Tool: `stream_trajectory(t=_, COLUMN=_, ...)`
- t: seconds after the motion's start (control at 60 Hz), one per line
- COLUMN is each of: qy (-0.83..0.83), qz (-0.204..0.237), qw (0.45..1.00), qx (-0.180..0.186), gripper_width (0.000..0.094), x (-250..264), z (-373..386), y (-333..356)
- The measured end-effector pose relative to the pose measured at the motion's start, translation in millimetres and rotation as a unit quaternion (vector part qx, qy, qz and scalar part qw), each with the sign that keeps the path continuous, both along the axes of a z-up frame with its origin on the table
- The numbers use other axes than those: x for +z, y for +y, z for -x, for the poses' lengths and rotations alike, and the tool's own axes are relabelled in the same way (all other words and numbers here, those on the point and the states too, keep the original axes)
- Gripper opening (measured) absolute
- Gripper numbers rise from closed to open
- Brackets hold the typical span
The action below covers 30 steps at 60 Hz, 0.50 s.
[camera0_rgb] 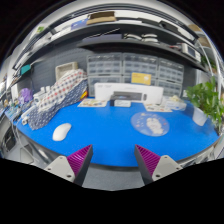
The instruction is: Arrange mouse
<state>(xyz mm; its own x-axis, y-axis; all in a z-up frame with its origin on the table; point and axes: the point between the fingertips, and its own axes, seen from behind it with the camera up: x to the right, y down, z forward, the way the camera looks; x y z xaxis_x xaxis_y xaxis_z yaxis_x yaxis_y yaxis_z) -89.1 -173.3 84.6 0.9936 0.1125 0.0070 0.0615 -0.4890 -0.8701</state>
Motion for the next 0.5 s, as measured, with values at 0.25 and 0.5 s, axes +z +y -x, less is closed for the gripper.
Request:
stream_trajectory(t=0.25, qy=0.023, qz=0.057, qw=0.995, qx=0.08, gripper_width=0.0859, x=-62, z=153, y=-22)
stream_trajectory(t=0.5, qy=0.025, qz=0.074, qw=0.994, qx=0.08, gripper_width=0.0864, x=-80, z=243, y=30)
